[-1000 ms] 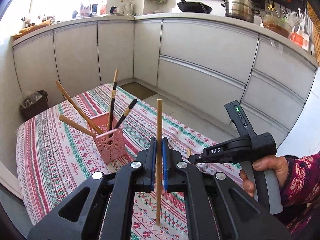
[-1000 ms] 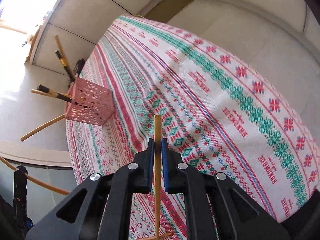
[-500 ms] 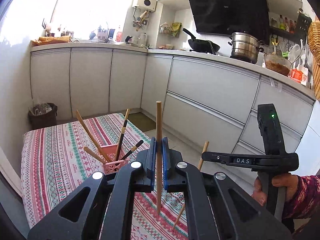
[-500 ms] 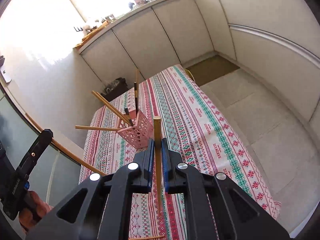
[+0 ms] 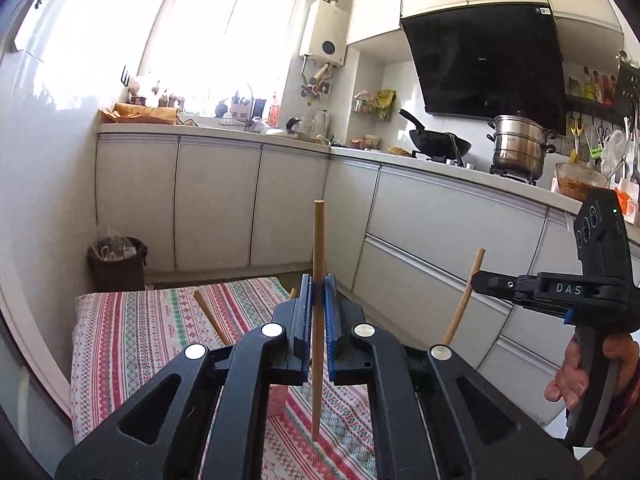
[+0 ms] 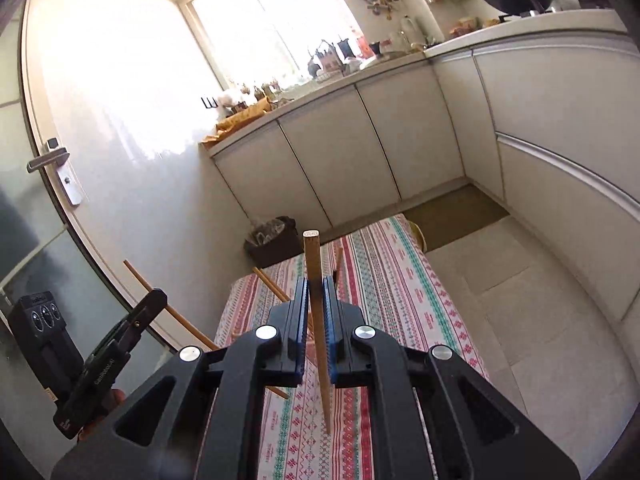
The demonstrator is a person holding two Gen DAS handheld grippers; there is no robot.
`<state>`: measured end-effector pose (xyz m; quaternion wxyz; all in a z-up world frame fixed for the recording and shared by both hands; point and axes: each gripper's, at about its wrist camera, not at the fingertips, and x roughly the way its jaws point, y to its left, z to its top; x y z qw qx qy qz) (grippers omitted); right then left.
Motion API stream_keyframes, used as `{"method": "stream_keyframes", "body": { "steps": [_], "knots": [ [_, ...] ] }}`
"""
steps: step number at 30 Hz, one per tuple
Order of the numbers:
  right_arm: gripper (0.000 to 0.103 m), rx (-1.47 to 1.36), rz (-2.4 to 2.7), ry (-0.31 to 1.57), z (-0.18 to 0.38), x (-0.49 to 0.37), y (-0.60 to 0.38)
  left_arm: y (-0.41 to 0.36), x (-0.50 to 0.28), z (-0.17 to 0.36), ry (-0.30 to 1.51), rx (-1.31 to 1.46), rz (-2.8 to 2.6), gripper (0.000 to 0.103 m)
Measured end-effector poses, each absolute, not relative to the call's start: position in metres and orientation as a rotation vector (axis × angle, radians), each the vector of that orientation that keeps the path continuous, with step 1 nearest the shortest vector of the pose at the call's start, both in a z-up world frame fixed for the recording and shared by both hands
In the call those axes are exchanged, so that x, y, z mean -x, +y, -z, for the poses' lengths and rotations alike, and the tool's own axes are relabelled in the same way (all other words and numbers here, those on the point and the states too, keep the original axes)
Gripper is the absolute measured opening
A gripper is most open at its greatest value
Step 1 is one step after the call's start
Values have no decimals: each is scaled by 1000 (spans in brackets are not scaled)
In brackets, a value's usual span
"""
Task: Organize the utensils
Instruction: 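Carry both chopsticks over the pink holder and open both tools to drop them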
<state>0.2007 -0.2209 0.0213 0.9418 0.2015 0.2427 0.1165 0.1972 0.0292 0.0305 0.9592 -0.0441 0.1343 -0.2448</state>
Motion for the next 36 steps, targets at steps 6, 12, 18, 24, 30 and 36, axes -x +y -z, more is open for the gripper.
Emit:
{"method": "stream_keyframes", "body": {
  "steps": [6,12,18,24,30,36],
  "knots": [
    [8,-411,-268,405,-58,-220,-218,25,-232,-48,240,90,410,5],
    [8,-403,-275,354,-59,-258,-208,18,-272,-28,245,71,315,5],
    [8,-366,-279,332,-27,-295,-187,16,-306,16,321,65,274,10],
    [8,-333,-285,351,-7,-318,-166,46,-283,7,272,152,203,45],
    [8,-322,-278,361,8,-332,-154,82,-250,-27,165,240,156,64],
    [8,-311,-276,399,28,-343,-142,93,-248,-32,168,246,133,64]
  ]
}}
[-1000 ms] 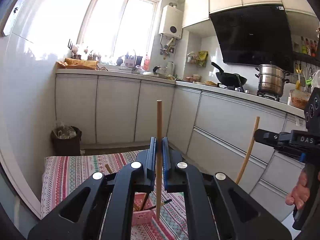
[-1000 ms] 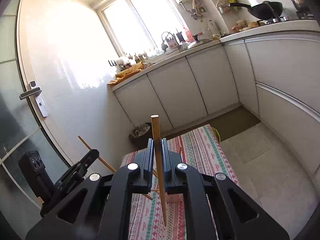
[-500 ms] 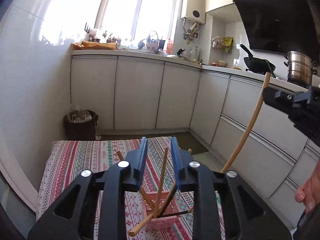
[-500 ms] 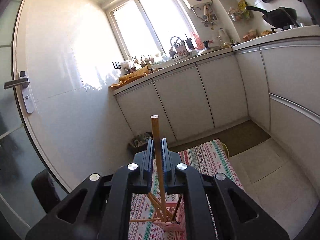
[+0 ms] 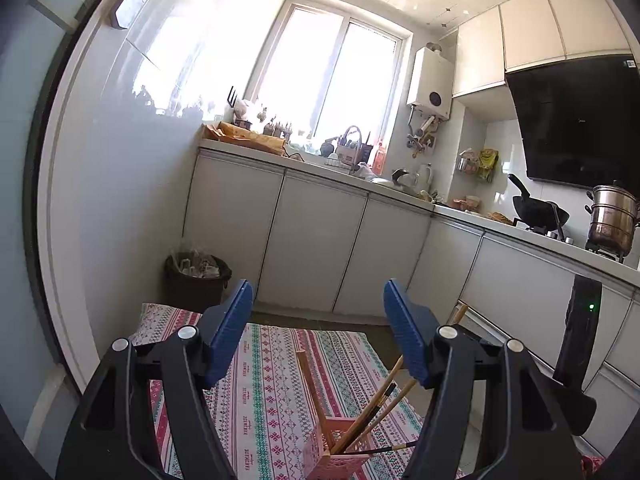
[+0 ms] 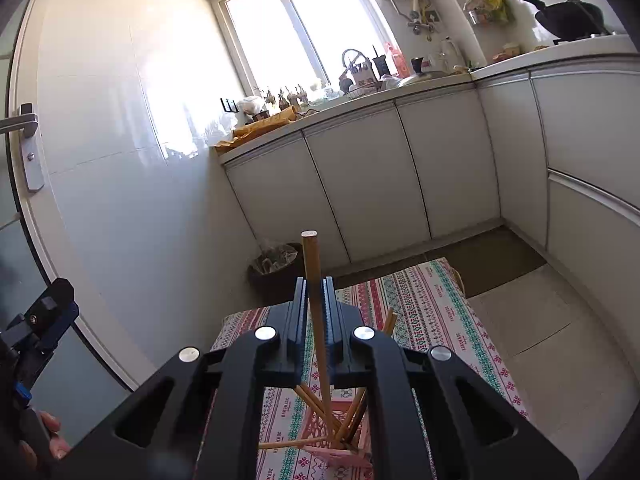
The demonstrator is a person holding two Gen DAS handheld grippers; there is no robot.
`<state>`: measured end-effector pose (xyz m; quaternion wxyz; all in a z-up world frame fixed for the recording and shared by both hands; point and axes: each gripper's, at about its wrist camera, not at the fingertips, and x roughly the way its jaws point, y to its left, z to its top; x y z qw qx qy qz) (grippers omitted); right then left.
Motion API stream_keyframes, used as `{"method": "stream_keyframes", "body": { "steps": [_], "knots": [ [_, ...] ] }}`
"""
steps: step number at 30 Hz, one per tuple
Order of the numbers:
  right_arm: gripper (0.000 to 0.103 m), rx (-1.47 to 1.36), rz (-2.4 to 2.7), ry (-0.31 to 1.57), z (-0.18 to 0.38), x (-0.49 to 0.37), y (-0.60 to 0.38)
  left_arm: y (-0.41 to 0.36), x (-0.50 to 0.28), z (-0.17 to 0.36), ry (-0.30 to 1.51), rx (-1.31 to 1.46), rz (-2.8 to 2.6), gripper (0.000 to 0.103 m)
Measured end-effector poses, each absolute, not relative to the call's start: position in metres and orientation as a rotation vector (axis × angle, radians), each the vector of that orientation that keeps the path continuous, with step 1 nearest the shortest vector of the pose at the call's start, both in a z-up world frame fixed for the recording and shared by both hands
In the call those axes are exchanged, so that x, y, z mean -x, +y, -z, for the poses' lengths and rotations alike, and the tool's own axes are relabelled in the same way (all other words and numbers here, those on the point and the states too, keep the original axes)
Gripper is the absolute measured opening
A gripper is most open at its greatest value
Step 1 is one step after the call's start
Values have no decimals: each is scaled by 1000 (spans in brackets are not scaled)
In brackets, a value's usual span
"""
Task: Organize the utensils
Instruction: 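Carry both chopsticks over the pink holder and open both tools to drop them, then lower the left tool to the last light wooden chopstick on the cloth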
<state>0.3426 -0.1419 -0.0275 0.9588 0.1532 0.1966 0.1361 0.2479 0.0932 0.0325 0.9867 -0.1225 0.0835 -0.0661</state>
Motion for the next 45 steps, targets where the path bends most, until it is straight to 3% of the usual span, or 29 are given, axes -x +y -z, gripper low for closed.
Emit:
{"method": "stream_keyframes", "body": {
  "steps": [3,5,9,14,21,35,41,45],
  "knots": [
    [14,-317,-299,425,36,-348,-136,95,-250,-32,180,247,130,64],
    [53,-327,-296,440,40,-351,-133,97,-250,-32,181,248,129,64],
    [57,-344,-268,423,40,-347,-141,99,-248,-34,176,247,129,64],
    [88,-372,-206,385,35,-335,-160,95,-249,-31,202,244,151,71],
    [96,-360,-161,385,34,-319,-179,77,-249,-22,237,211,140,95],
    [96,-312,-106,572,74,-248,-226,40,-245,26,485,27,249,96],
    [96,-470,-27,804,144,-195,-279,-10,-214,78,758,-487,437,96],
    [96,-626,20,971,192,-182,-303,-50,-162,141,955,-887,702,96]
  ]
}}
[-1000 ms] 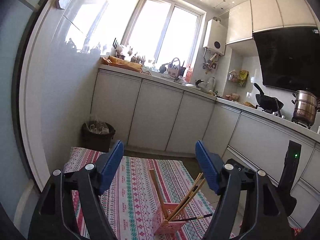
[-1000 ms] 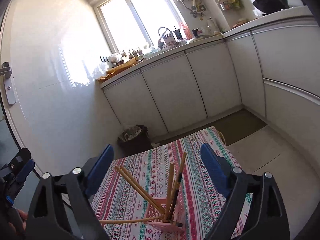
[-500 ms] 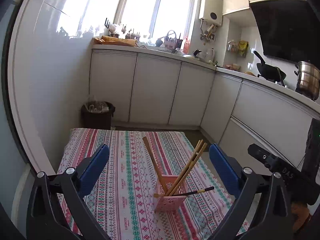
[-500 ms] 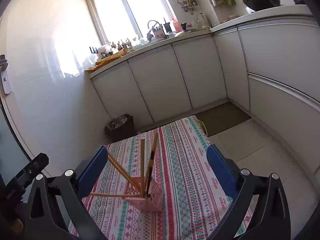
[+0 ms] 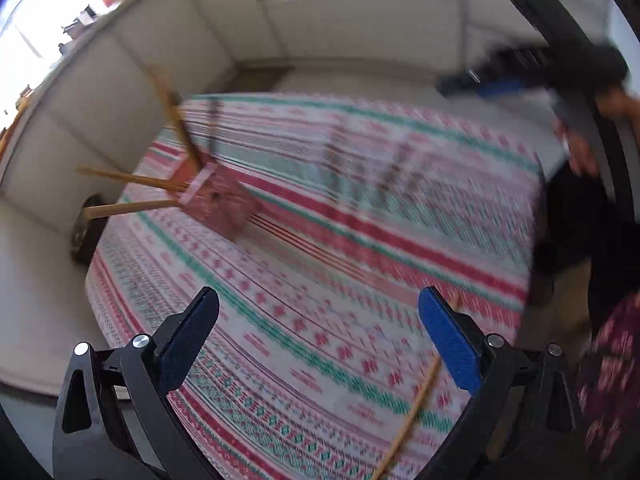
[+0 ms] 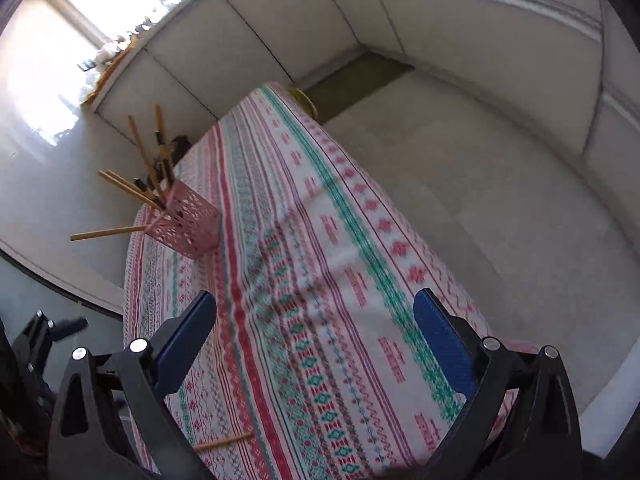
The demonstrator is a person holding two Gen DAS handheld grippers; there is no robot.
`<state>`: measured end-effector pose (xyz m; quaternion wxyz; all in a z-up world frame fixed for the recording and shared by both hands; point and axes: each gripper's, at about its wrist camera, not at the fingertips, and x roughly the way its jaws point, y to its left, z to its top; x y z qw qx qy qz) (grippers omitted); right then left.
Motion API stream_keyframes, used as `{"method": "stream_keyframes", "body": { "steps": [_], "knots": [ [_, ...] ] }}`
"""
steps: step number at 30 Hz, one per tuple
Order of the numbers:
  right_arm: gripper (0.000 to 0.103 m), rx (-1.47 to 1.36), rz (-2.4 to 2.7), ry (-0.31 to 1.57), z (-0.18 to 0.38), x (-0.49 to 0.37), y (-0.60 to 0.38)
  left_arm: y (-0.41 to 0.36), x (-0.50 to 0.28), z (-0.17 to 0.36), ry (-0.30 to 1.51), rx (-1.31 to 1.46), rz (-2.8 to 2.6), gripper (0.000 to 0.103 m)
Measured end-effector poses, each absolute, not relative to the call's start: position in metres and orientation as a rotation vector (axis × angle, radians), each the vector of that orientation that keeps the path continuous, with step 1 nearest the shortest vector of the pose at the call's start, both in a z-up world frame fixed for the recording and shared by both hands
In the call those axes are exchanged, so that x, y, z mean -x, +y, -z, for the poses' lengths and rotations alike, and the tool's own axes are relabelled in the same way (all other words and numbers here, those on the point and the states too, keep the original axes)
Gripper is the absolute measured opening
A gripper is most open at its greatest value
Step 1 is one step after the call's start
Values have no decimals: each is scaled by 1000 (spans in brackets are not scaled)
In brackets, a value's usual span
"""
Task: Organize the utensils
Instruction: 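Lower the left tool to the last light wooden chopstick on the cloth, then grasp the light wooden chopstick with the left tool and lift it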
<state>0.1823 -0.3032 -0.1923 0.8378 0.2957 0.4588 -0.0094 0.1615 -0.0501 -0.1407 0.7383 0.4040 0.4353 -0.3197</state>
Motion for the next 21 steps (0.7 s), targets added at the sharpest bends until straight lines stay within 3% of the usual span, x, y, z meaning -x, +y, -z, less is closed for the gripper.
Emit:
{"method": "stream_keyframes", "body": {
  "steps": [3,9,11,13,17,19,21],
  "knots": [
    [96,-667,13,1000,203,-183,-310,-66,-133,190,1083,-1103,764,91],
    [96,-603,-3,992,200,-185,-303,-87,-127,229,1228,-1082,824,83],
    [96,-606,-14,997,201,-185,-305,-90,-131,236,1270,-1073,824,75],
    [96,-617,-18,1003,201,-185,-308,-92,-135,244,1312,-1065,825,61],
    [96,-663,-19,1006,204,-186,-316,-88,-148,253,1384,-1029,850,46],
    [96,-673,-13,1005,204,-185,-319,-88,-148,254,1410,-1011,894,28],
    [96,-678,-12,1008,205,-186,-320,-87,-147,254,1419,-995,918,20]
  ]
}}
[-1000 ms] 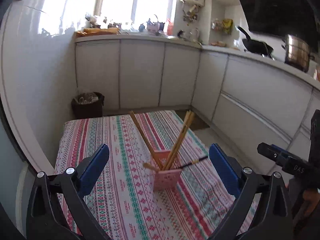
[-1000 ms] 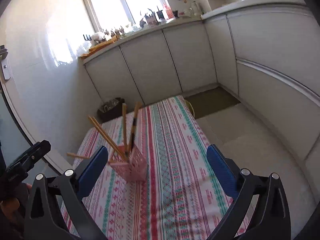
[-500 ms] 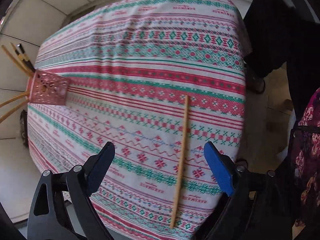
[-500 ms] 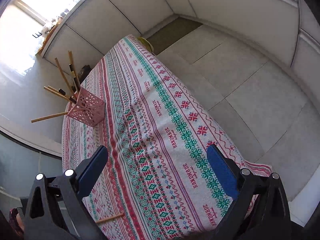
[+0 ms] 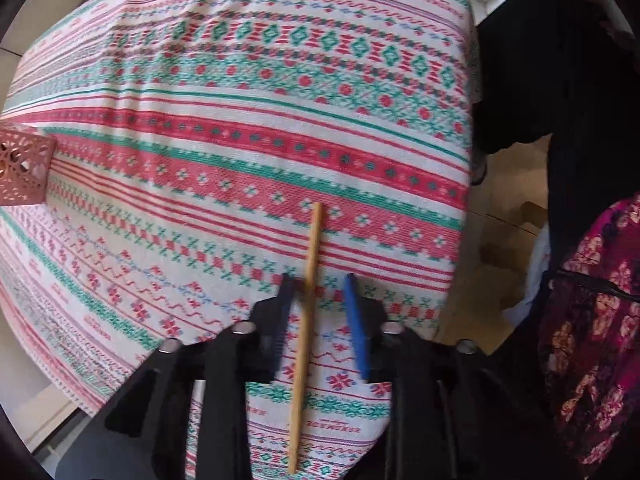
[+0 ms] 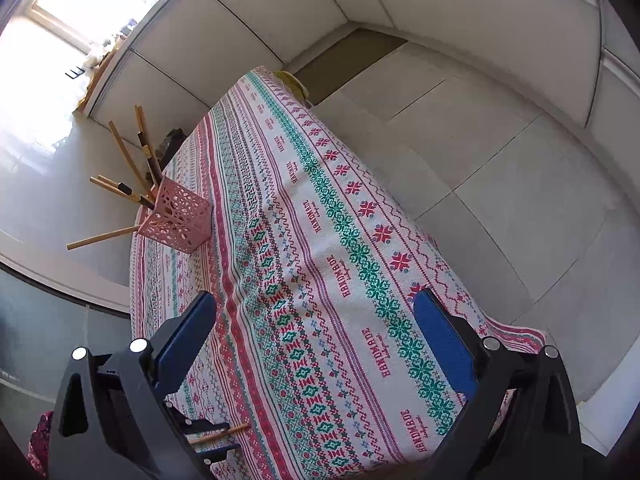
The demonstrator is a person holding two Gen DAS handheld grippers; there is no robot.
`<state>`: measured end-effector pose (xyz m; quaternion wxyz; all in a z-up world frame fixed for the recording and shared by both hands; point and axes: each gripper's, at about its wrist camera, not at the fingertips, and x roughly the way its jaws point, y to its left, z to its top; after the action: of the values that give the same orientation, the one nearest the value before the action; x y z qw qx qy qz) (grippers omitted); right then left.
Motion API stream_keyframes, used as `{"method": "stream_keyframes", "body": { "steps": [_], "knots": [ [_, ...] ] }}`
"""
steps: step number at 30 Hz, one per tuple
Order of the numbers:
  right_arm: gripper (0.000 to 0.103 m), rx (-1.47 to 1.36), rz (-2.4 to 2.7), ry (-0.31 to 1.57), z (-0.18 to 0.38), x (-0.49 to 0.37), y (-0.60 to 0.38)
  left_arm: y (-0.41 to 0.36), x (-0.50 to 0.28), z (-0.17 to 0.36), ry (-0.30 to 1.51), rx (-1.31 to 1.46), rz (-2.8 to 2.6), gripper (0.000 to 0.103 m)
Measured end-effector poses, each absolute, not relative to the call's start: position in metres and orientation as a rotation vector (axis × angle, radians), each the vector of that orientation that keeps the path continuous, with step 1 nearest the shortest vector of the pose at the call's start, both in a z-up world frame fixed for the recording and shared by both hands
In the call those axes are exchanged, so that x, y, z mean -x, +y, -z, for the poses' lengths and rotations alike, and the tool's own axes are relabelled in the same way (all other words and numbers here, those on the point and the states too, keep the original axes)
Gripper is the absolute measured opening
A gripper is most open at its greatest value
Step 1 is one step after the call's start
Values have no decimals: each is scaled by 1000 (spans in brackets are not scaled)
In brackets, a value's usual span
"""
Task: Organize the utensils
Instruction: 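Grasp the light wooden chopstick with the left tool and lift it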
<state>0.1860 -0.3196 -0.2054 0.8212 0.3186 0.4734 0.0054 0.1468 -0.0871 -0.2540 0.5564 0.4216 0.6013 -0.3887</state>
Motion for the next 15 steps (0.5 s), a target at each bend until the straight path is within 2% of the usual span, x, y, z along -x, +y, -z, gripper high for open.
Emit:
{"method": "stream_keyframes", "body": {
  "steps": [3,7,15],
  "knots": [
    [96,-686,-17,1018,207,-188,-319,-80,-152,254,1442,-915,908,18],
    [96,-667,-24,1024,207,-190,-314,-63,-164,246,1445,-739,847,7],
    [96,-666,-5,1042,212,-191,-311,-30,-153,226,1247,-457,655,5]
  ]
}}
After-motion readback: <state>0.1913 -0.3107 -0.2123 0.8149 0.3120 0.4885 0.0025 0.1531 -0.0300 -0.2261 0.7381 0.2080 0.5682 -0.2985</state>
